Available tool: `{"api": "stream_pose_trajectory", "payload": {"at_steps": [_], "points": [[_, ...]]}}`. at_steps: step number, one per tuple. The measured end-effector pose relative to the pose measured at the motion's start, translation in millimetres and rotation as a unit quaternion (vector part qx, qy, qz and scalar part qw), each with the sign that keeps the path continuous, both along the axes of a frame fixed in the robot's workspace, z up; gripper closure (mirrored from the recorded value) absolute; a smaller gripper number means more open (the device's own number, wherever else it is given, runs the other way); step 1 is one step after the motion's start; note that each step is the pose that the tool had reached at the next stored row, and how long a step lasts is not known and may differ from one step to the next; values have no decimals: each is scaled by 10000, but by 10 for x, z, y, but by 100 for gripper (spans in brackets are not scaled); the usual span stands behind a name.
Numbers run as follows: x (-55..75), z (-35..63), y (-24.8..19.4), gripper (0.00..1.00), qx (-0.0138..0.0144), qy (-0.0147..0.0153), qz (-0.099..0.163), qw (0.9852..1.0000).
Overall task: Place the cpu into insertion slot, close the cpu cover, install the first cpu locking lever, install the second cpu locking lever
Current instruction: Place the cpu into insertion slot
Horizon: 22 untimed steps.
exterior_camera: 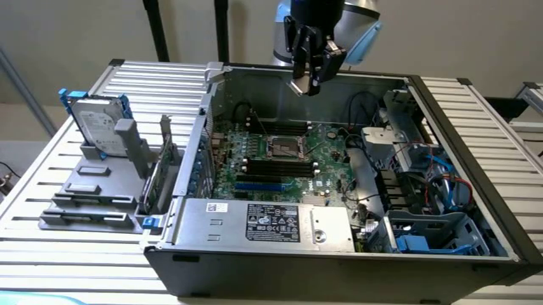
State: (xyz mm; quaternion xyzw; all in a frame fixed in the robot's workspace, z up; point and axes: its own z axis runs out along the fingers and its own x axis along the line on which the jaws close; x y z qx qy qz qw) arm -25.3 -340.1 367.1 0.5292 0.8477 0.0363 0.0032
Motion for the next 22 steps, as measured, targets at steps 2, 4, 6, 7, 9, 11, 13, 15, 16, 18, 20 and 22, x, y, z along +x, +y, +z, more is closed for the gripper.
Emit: {"api": "stream_pose_trajectory", "payload": {"at_steps": [2, 4, 6, 7, 9, 11, 13, 15, 16, 18, 20, 22], "points": [[0, -15, 0, 45, 1, 23, -164, 9999], [0, -30, 0, 45, 0, 45, -337, 9994], [0, -46, 0, 45, 0, 61, -508, 9987], [0, -55, 0, 45, 0, 65, -596, 9982], [1, -75, 0, 45, 1, 70, -775, 9970], [0, -97, 0, 45, 2, 72, -961, 9953], [0, -120, 0, 45, 4, 73, -1142, 9934], [0, -144, 0, 45, 4, 75, -1321, 9912], [0, -156, 0, 45, 5, 77, -1407, 9900], [0, -182, 0, 45, 6, 80, -1588, 9873], [0, -210, 0, 45, 6, 82, -1768, 9842], [0, -237, 0, 45, 6, 86, -1950, 9808]]}}
